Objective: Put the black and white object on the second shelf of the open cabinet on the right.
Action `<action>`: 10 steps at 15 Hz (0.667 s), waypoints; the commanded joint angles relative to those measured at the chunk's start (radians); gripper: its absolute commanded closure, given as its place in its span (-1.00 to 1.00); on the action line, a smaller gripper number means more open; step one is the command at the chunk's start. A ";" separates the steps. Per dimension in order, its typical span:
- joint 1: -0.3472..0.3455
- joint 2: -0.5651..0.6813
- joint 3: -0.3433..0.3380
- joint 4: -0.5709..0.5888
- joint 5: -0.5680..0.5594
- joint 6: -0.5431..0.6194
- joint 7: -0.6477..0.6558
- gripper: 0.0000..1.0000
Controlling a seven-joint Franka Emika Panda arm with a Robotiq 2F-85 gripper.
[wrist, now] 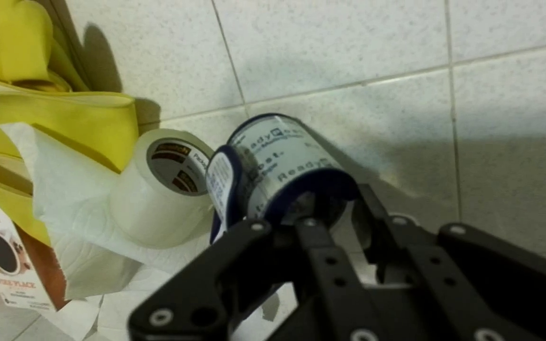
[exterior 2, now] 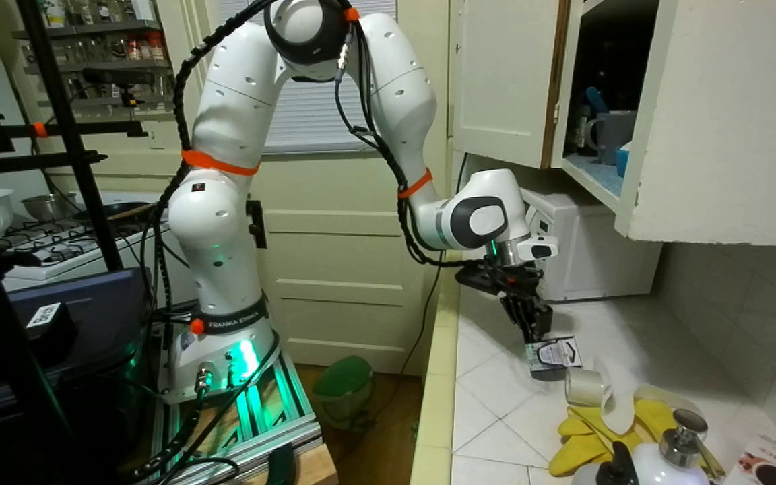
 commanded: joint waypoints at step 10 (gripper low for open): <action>-0.196 -0.538 0.412 -0.445 0.608 0.207 -0.694 0.91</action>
